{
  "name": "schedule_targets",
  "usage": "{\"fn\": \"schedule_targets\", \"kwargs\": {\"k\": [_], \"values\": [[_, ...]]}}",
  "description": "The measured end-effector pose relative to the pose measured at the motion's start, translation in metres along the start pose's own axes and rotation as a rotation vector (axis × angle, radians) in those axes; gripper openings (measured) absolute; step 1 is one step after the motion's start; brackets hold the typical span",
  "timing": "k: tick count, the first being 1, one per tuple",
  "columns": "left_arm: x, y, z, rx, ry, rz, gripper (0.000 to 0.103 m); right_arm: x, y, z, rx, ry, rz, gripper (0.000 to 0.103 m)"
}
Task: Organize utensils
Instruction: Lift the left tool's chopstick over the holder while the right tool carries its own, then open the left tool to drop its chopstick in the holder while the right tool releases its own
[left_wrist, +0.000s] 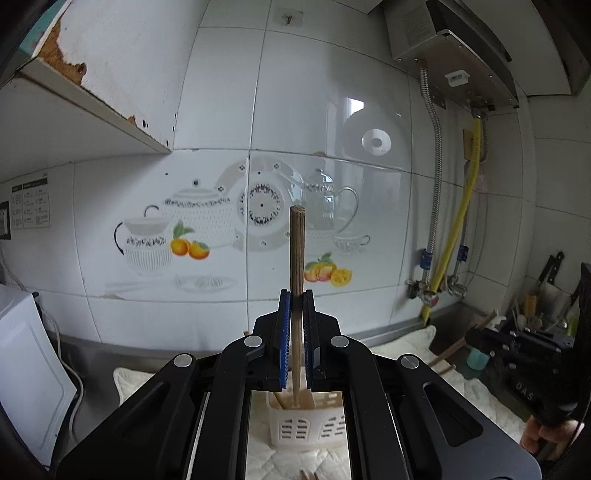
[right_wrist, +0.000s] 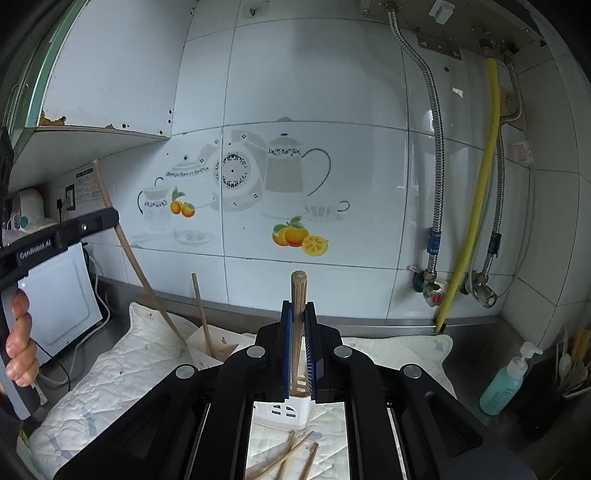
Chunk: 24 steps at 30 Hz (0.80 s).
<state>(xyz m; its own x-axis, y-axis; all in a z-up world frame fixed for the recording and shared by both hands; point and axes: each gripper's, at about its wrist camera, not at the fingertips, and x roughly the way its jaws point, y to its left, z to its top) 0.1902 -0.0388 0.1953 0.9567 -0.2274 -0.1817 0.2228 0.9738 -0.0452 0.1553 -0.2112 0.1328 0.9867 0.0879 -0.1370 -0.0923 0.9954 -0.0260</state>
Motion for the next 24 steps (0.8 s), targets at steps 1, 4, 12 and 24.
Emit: {"fn": "schedule_targets", "kwargs": {"k": [1, 4, 12, 24], "values": [[0.006, 0.0, 0.002, -0.003, -0.006, 0.01, 0.005, 0.005, -0.001, -0.001, 0.003, 0.008, 0.001, 0.007], [0.031, 0.004, 0.0, -0.024, 0.019, 0.022, 0.005, 0.018, -0.003, -0.005, 0.017, 0.041, 0.015, 0.007], [0.086, 0.023, -0.034, -0.087, 0.169, 0.036, 0.006, 0.036, -0.006, -0.012, 0.017, 0.086, 0.027, 0.007], [0.061, 0.023, -0.054, -0.054, 0.191, 0.038, 0.017, -0.013, 0.001, -0.023, 0.017, 0.025, 0.024, 0.02]]}}
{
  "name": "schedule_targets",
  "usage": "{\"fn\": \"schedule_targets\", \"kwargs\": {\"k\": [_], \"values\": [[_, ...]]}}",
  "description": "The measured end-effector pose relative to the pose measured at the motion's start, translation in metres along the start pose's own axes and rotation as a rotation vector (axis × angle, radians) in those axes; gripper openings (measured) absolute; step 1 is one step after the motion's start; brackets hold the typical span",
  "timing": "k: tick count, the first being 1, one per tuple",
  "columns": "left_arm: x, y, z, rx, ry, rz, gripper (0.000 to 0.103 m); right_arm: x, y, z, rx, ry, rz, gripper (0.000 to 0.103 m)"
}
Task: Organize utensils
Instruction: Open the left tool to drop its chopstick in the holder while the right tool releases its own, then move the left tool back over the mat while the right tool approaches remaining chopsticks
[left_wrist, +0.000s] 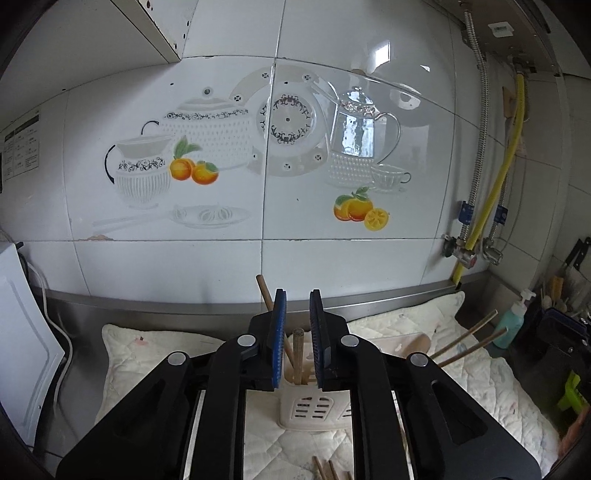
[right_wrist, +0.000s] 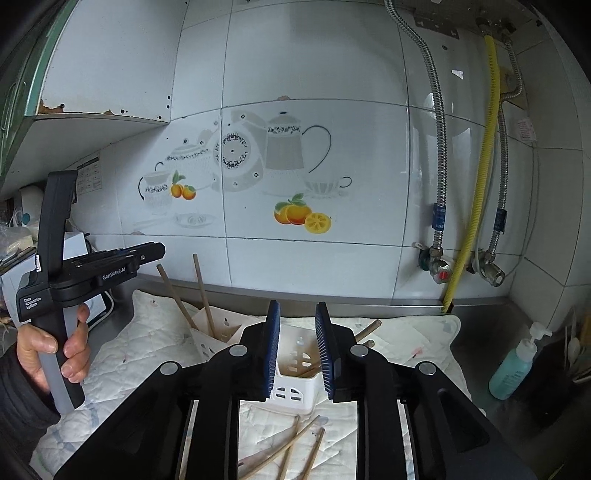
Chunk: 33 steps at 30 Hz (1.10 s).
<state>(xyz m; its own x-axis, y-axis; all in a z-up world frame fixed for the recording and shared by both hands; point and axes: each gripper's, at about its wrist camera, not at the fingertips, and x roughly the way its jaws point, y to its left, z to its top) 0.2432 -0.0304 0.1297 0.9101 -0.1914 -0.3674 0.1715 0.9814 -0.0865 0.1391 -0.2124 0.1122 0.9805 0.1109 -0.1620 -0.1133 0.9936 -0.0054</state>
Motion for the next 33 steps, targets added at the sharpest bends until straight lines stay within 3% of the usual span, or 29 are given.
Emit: {"fn": "schedule_targets", "kwargs": {"k": [5, 7, 17, 33], "values": [[-0.026, -0.001, -0.018, 0.009, 0.003, 0.012, 0.024, -0.023, 0.004, -0.018, 0.037, 0.01, 0.023, 0.02], [-0.037, 0.001, -0.027, 0.004, 0.003, 0.012, 0.034, -0.028, 0.006, -0.027, 0.056, 0.023, 0.03, 0.02], [-0.077, 0.023, -0.079, -0.034, 0.043, 0.031, 0.034, -0.021, 0.027, -0.092, 0.162, 0.158, 0.068, 0.02], [-0.092, 0.056, -0.141, -0.032, 0.125, 0.103, 0.034, 0.054, 0.045, -0.188, 0.395, 0.459, 0.122, 0.02]]}}
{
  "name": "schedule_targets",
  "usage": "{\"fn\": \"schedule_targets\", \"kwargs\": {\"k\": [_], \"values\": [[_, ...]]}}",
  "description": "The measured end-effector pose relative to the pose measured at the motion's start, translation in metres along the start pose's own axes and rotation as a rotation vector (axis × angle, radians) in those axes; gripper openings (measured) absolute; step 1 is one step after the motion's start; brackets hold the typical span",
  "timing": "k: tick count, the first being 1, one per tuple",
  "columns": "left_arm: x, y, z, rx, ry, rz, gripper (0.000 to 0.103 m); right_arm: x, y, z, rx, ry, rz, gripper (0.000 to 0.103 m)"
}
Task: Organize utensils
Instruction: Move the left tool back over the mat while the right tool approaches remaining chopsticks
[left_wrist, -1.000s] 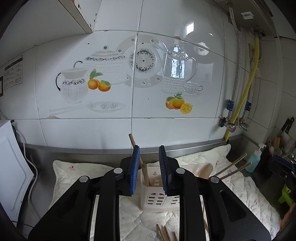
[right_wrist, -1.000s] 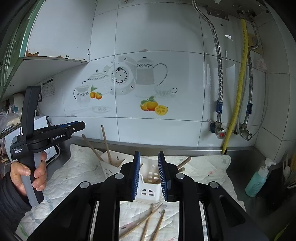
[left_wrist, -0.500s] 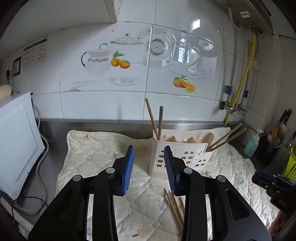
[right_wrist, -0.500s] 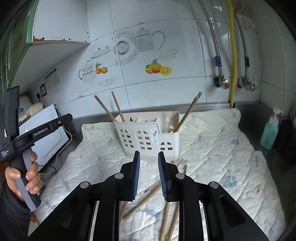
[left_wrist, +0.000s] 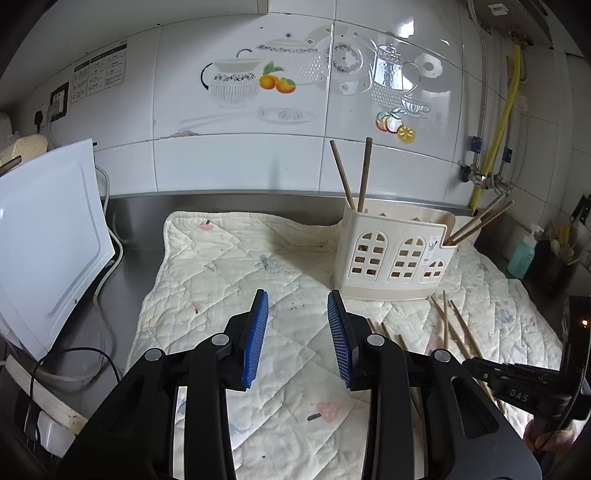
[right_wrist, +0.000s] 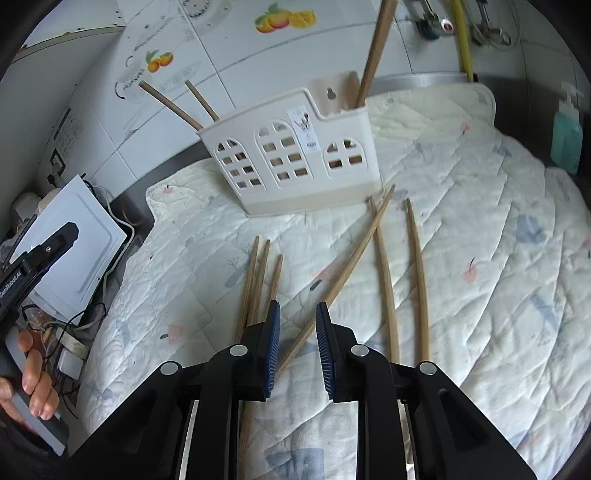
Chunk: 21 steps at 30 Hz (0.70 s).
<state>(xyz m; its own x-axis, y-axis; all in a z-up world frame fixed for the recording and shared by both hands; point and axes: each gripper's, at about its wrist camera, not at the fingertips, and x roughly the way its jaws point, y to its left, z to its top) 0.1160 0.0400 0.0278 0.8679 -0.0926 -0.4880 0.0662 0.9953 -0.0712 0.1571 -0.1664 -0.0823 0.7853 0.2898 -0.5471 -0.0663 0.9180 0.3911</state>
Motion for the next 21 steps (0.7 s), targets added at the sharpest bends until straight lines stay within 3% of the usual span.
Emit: {"fn": "schedule_targets", "kwargs": {"k": [9, 21], "values": [[0.011, 0.003, -0.021, 0.003, 0.053, -0.001, 0.034, 0.031, -0.015, -0.005, 0.148, 0.066, 0.029, 0.019], [0.026, -0.003, -0.041, 0.009, 0.12, -0.021, 0.034, 0.037, -0.012, 0.001, 0.177, 0.059, -0.039, 0.012]]}}
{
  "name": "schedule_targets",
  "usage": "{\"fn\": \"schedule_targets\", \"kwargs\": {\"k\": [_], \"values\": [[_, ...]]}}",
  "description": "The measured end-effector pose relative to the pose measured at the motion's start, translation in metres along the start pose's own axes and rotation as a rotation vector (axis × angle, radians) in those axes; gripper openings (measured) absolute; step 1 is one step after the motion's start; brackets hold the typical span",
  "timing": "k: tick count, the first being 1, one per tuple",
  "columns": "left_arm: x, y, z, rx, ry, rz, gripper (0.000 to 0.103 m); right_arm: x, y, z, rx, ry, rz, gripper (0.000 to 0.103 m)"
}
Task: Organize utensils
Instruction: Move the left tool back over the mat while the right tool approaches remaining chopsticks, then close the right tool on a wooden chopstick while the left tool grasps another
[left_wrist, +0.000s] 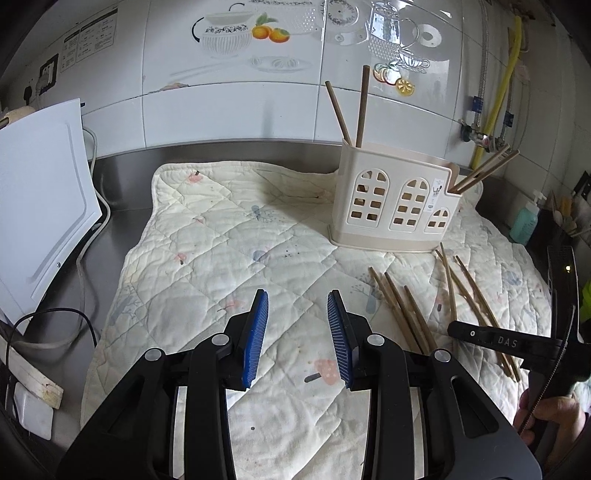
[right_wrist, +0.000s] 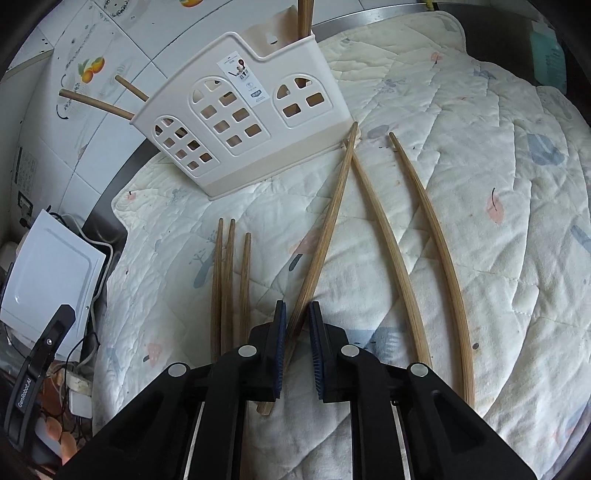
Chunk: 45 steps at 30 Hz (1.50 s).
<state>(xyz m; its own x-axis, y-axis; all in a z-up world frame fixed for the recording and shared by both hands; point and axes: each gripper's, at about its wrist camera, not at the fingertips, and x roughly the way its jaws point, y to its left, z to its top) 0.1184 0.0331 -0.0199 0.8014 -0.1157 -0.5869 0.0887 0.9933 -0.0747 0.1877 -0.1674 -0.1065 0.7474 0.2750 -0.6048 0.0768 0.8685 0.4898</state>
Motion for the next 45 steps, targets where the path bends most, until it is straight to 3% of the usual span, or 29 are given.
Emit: {"fn": "schedule_targets", "kwargs": {"k": [6, 14, 24, 30, 45], "values": [[0.01, -0.001, -0.011, -0.005, 0.058, -0.022, 0.034, -0.01, 0.002, -0.005, -0.057, -0.026, -0.018, 0.011], [0.015, -0.028, -0.04, -0.008, 0.163, -0.133, 0.034, -0.054, -0.009, -0.02, -0.189, -0.09, -0.075, 0.007], [0.014, -0.069, -0.07, -0.033, 0.253, -0.277, 0.033, -0.095, -0.039, -0.045, -0.254, -0.173, -0.149, 0.007], [0.023, -0.08, -0.079, -0.05, 0.294, -0.282, 0.028, -0.103, -0.06, -0.05, -0.238, -0.193, -0.196, 0.007], [0.022, -0.103, -0.082, 0.012, 0.251, -0.123, 0.024, -0.089, -0.075, -0.061, -0.249, -0.158, -0.25, 0.008]]}}
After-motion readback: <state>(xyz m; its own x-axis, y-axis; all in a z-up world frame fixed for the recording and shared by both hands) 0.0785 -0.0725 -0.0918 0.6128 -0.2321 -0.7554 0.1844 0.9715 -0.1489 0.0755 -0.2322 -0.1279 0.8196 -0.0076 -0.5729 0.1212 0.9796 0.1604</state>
